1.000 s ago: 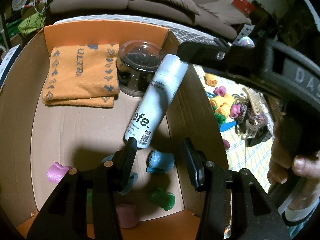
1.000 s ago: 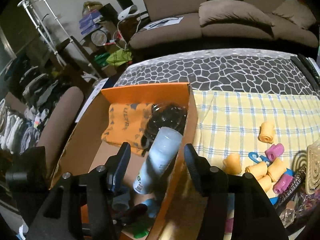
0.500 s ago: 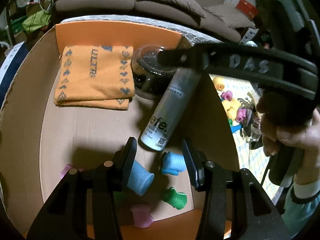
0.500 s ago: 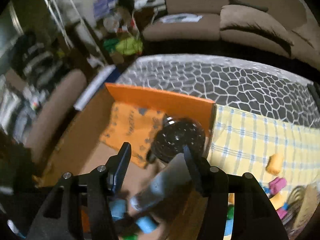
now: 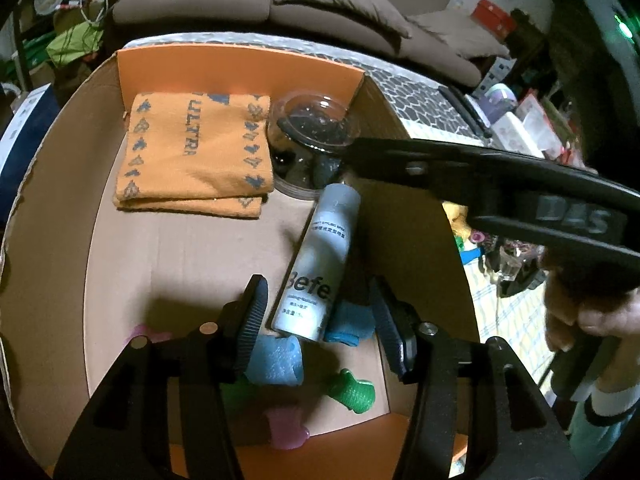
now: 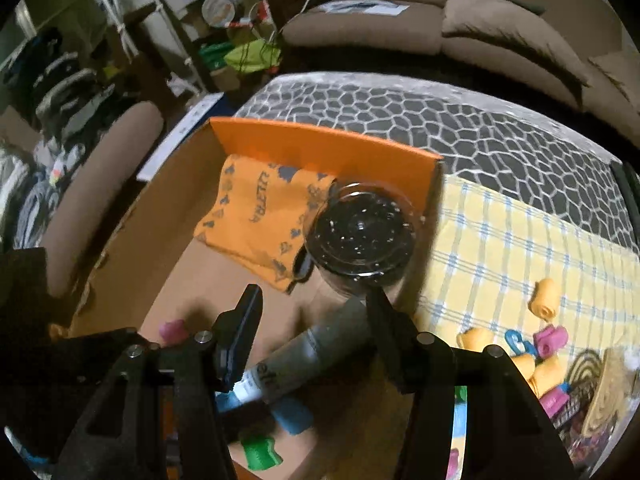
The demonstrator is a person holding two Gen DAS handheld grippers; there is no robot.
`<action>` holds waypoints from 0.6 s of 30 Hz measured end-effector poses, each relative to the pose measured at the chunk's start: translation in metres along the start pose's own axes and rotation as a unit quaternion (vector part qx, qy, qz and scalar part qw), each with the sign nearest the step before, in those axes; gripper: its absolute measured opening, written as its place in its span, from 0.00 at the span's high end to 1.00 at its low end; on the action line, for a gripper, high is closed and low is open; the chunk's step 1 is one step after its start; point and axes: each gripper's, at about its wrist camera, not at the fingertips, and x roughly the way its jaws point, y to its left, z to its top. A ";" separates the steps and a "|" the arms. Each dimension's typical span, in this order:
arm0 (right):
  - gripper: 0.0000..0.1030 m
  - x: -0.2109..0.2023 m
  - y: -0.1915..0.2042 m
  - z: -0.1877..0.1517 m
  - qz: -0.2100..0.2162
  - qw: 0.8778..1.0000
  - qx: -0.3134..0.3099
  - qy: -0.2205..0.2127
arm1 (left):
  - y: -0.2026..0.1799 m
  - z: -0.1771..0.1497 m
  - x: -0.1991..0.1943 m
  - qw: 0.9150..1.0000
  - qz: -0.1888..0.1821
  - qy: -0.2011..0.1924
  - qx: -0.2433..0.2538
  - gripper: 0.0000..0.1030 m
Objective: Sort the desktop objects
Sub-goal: 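Open the left gripper to release the can and withdraw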
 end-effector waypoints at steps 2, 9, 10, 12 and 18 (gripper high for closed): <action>0.39 -0.009 -0.004 -0.002 0.010 1.000 0.014 -0.013 | 0.001 -0.001 -0.003 1.000 -0.002 -0.003 -0.003 0.44; 0.24 -0.039 -0.026 -0.023 -0.019 0.996 0.072 -0.042 | 0.003 0.000 -0.015 1.000 -0.011 -0.022 -0.017 0.28; 0.24 -0.041 -0.029 -0.026 -0.022 0.996 0.080 -0.045 | 0.003 0.001 -0.017 0.999 -0.012 -0.025 -0.018 0.27; 0.24 -0.049 -0.034 -0.036 -0.026 0.994 0.096 -0.051 | 0.004 0.001 -0.020 0.999 -0.011 -0.028 -0.018 0.26; 0.22 -0.070 -0.053 -0.063 -0.051 0.989 0.126 -0.062 | -0.013 -0.002 -0.030 0.999 -0.012 -0.040 0.002 0.21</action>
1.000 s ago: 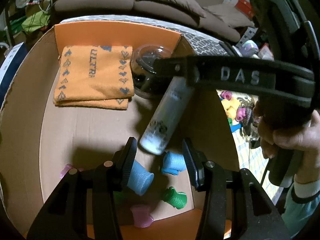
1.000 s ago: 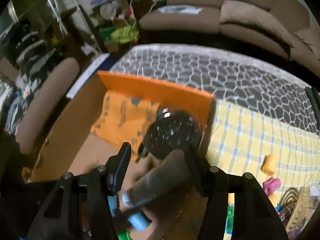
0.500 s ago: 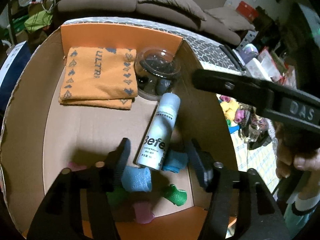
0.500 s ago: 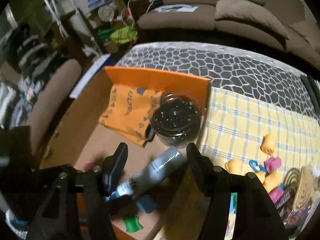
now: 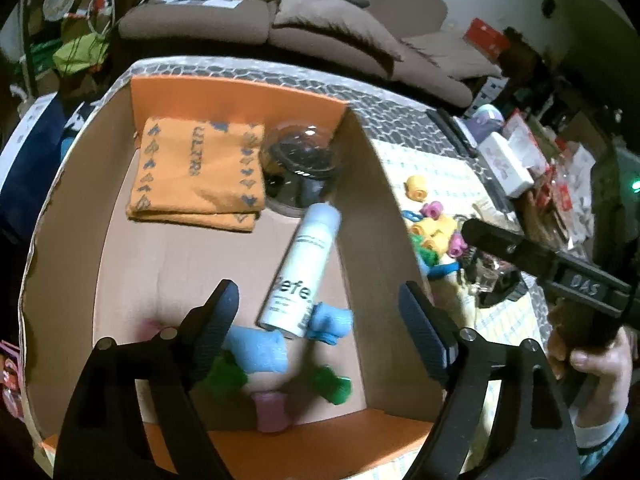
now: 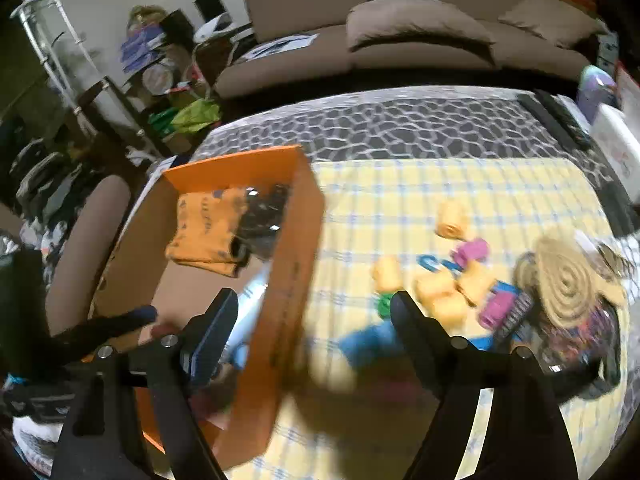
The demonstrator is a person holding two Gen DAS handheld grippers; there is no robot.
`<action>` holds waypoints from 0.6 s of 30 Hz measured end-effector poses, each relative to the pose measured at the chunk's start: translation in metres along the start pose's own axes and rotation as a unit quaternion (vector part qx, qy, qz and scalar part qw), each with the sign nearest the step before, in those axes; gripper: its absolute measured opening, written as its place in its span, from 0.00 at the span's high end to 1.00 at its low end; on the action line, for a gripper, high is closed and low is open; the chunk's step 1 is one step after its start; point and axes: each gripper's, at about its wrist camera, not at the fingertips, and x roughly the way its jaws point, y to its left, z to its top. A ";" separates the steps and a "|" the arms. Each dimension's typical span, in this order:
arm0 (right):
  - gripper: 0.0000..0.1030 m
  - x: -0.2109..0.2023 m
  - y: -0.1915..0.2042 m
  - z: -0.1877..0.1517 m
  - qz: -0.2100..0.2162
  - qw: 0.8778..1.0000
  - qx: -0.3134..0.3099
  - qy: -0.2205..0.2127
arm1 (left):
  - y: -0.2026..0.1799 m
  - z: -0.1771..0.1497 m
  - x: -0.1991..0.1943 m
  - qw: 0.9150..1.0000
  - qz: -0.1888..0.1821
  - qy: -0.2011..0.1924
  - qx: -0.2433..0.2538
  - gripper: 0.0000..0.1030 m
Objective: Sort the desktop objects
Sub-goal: 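Open the left gripper to release the can and withdraw, then grasp the pink mesh roller with the left gripper while the right grasps a blue roller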
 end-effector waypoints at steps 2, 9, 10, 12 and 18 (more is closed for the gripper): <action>0.21 -0.005 -0.010 -0.007 -0.009 1.000 0.009 -0.001 | -0.010 -0.001 -0.003 1.000 -0.006 -0.004 0.013 0.20; 0.20 -0.013 -0.042 -0.025 -0.038 0.999 0.032 0.004 | -0.046 -0.006 -0.002 0.998 -0.021 -0.006 0.056 0.01; 0.19 -0.013 -0.046 -0.026 -0.038 0.999 0.035 0.005 | -0.049 -0.007 -0.001 0.998 -0.021 -0.006 0.060 0.01; 0.17 -0.014 -0.054 -0.029 -0.038 0.998 0.040 0.004 | -0.057 -0.008 0.002 0.997 -0.020 -0.004 0.070 0.01; 0.16 -0.007 -0.067 -0.036 -0.037 0.998 0.044 0.012 | -0.066 -0.008 0.007 0.997 -0.017 -0.006 0.070 0.01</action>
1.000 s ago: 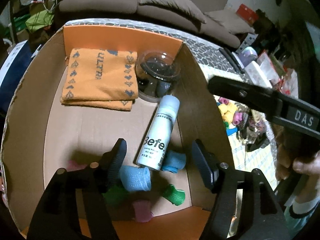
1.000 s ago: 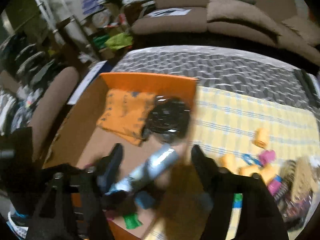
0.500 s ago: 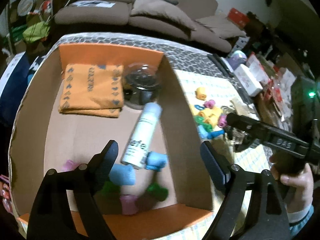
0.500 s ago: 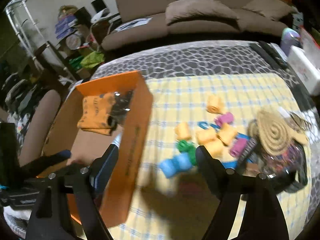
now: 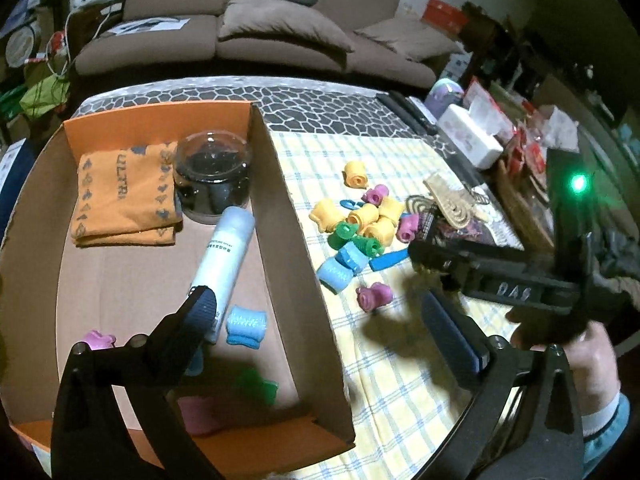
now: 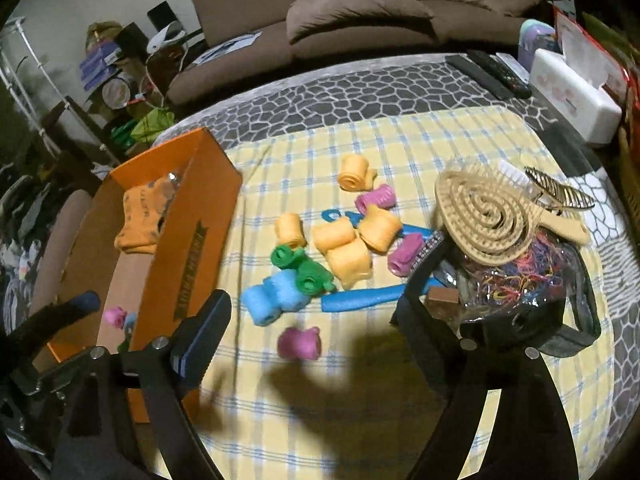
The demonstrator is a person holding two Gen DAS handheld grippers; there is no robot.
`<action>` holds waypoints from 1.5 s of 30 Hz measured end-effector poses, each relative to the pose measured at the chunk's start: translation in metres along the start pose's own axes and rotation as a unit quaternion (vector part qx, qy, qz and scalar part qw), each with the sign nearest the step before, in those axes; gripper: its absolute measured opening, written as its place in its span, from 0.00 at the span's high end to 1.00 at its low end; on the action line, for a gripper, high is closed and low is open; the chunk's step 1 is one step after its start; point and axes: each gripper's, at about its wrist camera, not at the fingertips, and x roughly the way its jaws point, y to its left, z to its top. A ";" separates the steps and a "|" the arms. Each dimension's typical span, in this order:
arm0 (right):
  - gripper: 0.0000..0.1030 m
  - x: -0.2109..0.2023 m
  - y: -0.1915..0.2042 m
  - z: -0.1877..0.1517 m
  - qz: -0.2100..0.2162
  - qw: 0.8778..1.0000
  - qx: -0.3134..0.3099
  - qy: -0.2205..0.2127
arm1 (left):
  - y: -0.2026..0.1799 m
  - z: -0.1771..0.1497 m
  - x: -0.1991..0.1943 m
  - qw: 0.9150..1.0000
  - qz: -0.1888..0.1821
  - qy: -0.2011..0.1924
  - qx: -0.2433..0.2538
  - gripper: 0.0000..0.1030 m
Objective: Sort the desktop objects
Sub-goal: 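Grasp the pink mesh roller with the left gripper while the right grasps a blue roller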
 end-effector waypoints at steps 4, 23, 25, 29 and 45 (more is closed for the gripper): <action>0.16 0.011 0.003 -0.003 0.013 1.000 -0.014 0.004 | 0.007 0.004 -0.003 1.000 -0.005 -0.012 -0.024 0.01; 0.46 0.075 0.038 -0.011 0.034 0.998 -0.004 0.058 | 0.032 0.006 -0.012 0.999 0.000 -0.021 -0.046 0.01; 0.50 0.077 0.041 -0.012 0.025 0.998 -0.016 0.055 | 0.035 0.007 -0.014 0.999 0.001 -0.022 -0.049 0.00; 0.54 0.080 0.059 -0.019 -0.003 0.996 -0.065 0.053 | 0.037 0.007 -0.016 0.998 0.000 -0.025 -0.051 0.01; 0.67 0.032 0.016 0.001 0.062 0.998 -0.009 0.007 | 0.003 0.005 -0.010 1.000 -0.019 -0.020 0.000 0.01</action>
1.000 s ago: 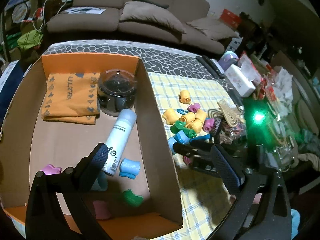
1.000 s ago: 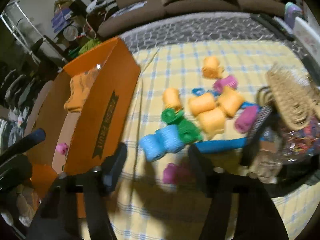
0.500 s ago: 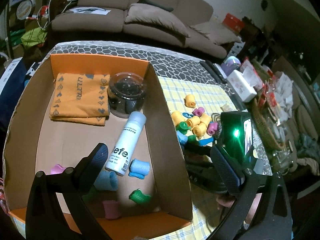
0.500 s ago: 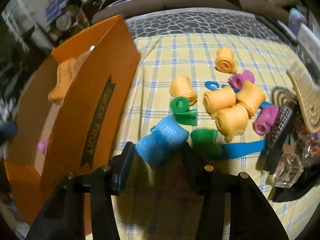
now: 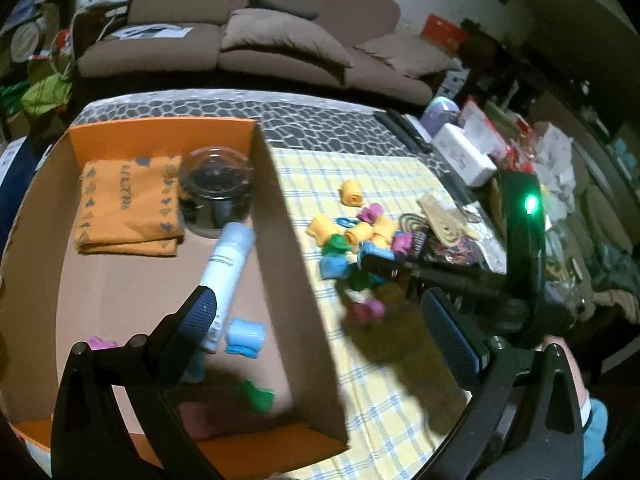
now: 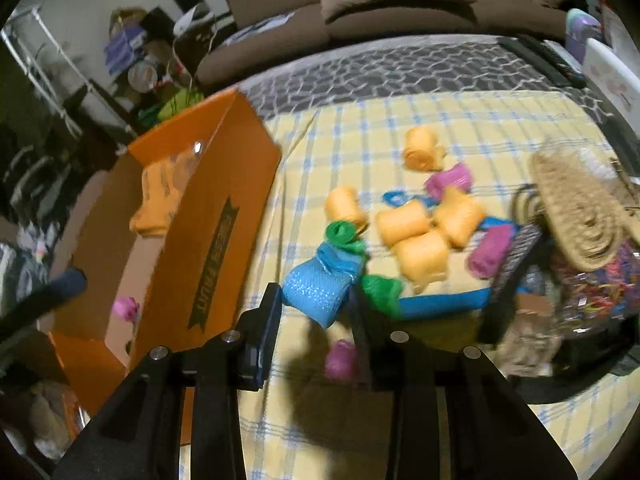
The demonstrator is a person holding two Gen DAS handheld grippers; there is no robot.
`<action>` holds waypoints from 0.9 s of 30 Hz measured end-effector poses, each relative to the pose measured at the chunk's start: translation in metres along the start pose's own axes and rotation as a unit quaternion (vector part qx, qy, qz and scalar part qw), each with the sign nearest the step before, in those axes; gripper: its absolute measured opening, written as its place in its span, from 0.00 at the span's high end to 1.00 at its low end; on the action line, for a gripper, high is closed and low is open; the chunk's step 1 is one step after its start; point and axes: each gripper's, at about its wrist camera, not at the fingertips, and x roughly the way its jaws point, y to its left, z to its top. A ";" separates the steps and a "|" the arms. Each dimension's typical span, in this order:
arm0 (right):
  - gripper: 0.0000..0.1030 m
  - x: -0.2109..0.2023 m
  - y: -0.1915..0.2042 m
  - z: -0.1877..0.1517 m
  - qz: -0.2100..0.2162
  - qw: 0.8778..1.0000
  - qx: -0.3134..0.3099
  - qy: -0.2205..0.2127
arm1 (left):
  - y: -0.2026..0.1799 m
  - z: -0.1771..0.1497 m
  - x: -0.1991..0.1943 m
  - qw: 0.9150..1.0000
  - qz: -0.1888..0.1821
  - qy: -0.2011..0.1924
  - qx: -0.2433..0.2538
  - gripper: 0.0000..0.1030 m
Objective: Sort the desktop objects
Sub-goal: 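Grasp the pink mesh roller with the left gripper while the right grasps a blue roller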
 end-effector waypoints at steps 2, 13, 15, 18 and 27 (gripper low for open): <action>0.67 -0.009 -0.007 0.004 0.002 1.000 0.009 -0.010 | -0.009 -0.003 0.003 1.000 -0.003 0.003 0.015 0.01; 0.67 -0.047 -0.040 0.015 0.005 0.998 0.044 -0.049 | -0.077 -0.024 0.035 0.993 -0.003 0.024 0.113 0.12; 0.67 -0.053 -0.046 0.017 0.008 0.997 0.050 -0.055 | -0.085 -0.027 0.042 0.992 0.006 0.027 0.119 0.21; 0.67 -0.059 -0.052 0.017 0.012 0.997 0.055 -0.060 | -0.094 -0.030 0.056 0.992 0.020 0.031 0.123 0.32; 0.67 -0.071 -0.065 0.014 0.016 0.996 0.057 -0.064 | -0.104 -0.045 0.101 0.989 0.061 0.053 0.128 0.43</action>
